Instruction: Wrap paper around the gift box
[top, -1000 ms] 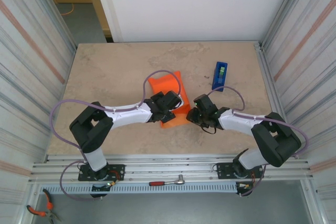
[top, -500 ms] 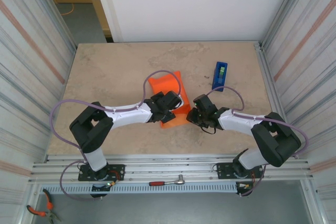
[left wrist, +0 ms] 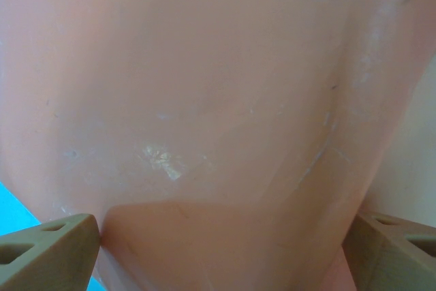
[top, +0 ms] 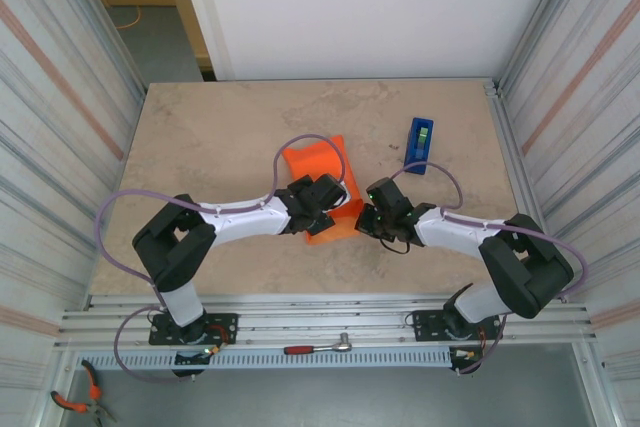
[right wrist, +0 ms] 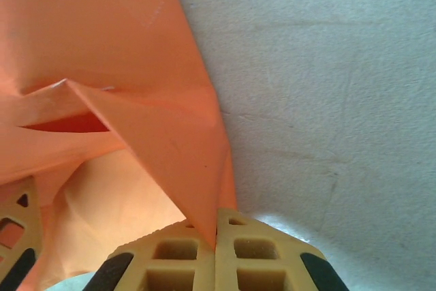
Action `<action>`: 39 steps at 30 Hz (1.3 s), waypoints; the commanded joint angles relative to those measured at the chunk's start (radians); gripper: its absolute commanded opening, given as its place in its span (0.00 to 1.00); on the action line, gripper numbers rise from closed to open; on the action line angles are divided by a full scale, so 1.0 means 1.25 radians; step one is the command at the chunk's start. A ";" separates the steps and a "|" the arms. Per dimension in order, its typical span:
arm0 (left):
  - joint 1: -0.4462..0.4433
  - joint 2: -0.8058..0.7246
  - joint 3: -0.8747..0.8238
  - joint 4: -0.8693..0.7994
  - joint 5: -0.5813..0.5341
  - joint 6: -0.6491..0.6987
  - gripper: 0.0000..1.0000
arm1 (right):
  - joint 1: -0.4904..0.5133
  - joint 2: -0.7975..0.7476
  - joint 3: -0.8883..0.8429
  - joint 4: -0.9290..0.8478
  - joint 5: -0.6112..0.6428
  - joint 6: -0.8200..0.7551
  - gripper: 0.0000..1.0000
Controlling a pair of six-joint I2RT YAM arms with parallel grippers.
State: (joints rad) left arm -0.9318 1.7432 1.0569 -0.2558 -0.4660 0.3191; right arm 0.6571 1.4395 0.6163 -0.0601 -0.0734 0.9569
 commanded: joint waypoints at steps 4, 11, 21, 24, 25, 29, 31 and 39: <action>-0.009 0.014 -0.010 0.002 -0.004 0.014 0.91 | 0.009 -0.007 0.030 0.008 -0.016 -0.011 0.00; -0.009 0.012 -0.010 0.002 -0.003 0.015 0.91 | 0.008 0.000 0.016 0.068 -0.033 0.006 0.00; -0.011 0.014 -0.010 0.003 -0.003 0.017 0.91 | 0.012 0.030 -0.005 0.181 -0.052 0.036 0.00; -0.012 0.015 -0.010 0.003 -0.002 0.016 0.91 | 0.018 0.054 -0.002 0.199 -0.051 0.042 0.00; -0.012 0.014 -0.010 0.003 -0.002 0.017 0.91 | 0.019 0.064 -0.001 0.208 -0.051 0.045 0.00; -0.013 0.014 -0.011 0.004 -0.002 0.017 0.91 | 0.026 0.105 0.001 0.245 -0.050 0.060 0.00; -0.014 0.014 -0.011 0.004 -0.002 0.018 0.91 | 0.029 0.133 0.007 0.264 -0.058 0.067 0.00; -0.016 0.010 -0.014 0.005 -0.002 0.017 0.91 | 0.038 0.168 0.018 0.277 -0.077 0.075 0.35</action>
State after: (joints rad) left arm -0.9375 1.7435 1.0519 -0.2523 -0.4763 0.3275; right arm 0.6937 1.6344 0.6270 0.2855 -0.1543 1.0439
